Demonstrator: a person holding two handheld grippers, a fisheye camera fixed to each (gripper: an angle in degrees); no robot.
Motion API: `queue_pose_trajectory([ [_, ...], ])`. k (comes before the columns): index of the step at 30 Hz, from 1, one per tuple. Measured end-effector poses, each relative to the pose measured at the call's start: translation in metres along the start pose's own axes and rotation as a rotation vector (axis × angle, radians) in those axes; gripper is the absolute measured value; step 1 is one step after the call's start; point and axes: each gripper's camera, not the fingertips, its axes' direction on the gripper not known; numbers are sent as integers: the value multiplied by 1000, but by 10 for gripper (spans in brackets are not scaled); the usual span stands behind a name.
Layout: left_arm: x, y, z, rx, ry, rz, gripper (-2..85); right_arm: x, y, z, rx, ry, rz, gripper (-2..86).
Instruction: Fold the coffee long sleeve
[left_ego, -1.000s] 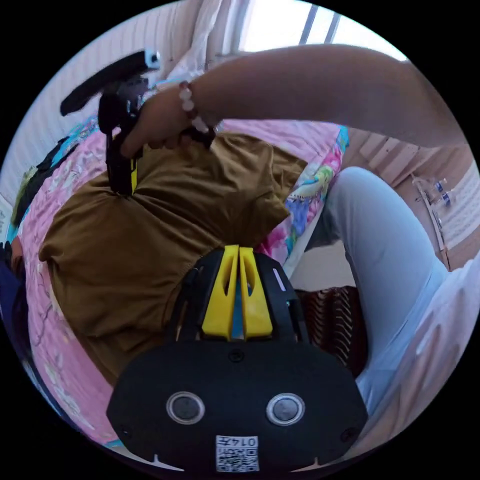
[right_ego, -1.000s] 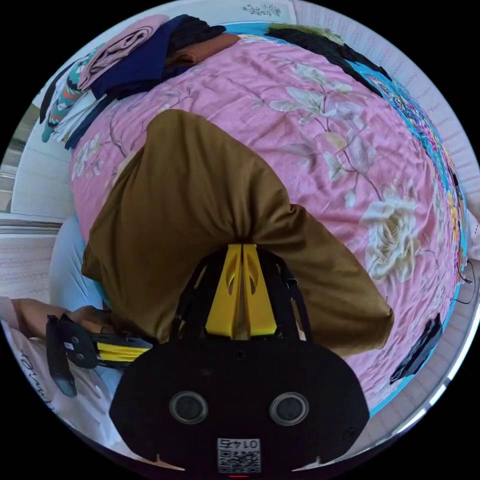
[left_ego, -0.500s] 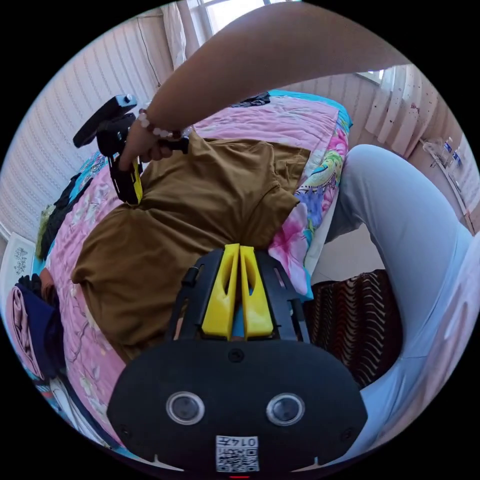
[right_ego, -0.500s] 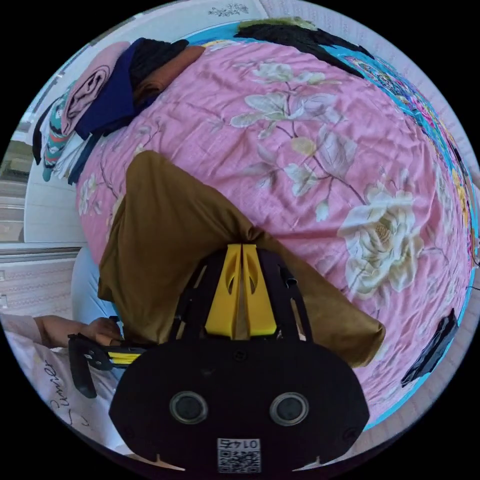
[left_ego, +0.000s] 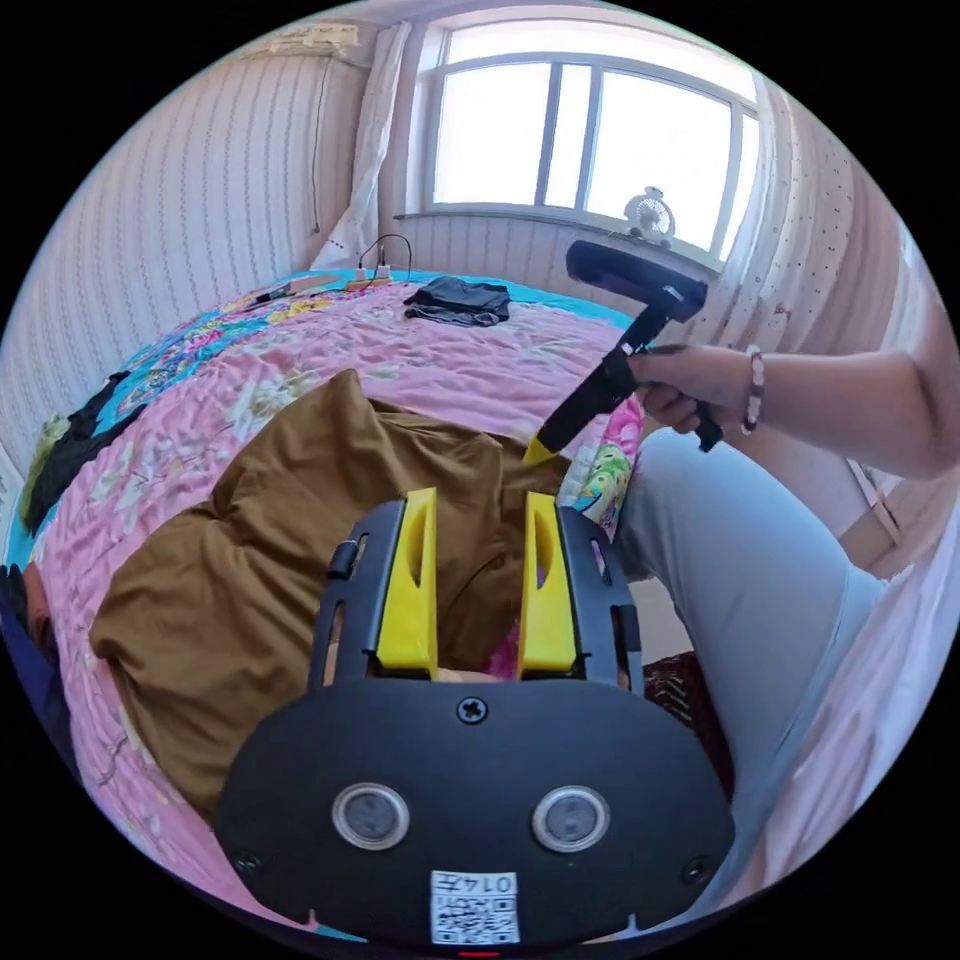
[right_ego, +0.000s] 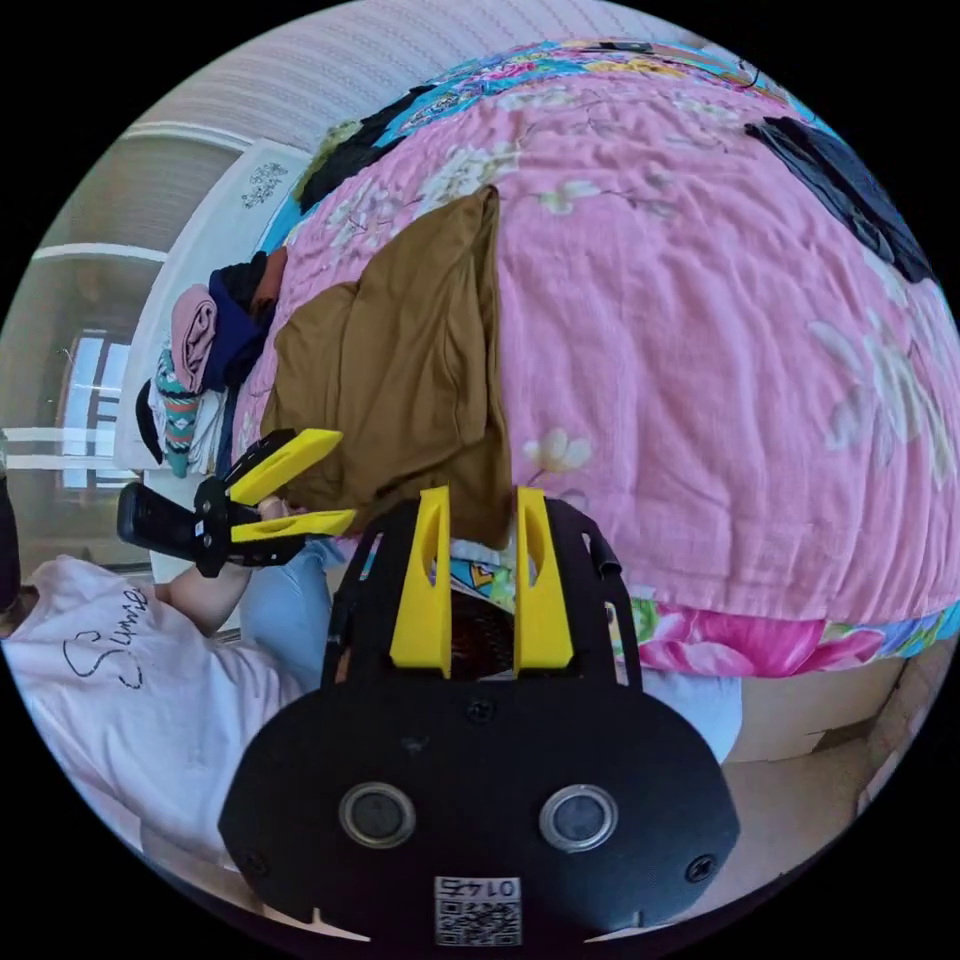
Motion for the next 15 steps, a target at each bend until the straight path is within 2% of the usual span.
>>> queue_pose_trajectory([
  [2,2,-6,9,-22,4,10,161,1,4,-10,33,-54,-18,28],
  [5,2,-13,23,-40,1,22,168,-6,3,-36,117,-264,-93,17],
  [6,-1,-16,28,-63,13,4,149,-9,-1,-44,130,-366,-145,19],
  [8,-11,-18,30,-100,-41,-76,80,-9,-8,-57,151,-391,-207,27],
  [9,-17,-18,29,-106,-57,-96,8,0,-15,-63,182,-351,-197,38],
  [13,-32,-10,25,-103,15,-129,-7,72,-60,-47,289,-409,-47,142],
  [15,-32,-6,23,-104,3,-112,-8,93,-86,-31,333,-477,1,155],
])
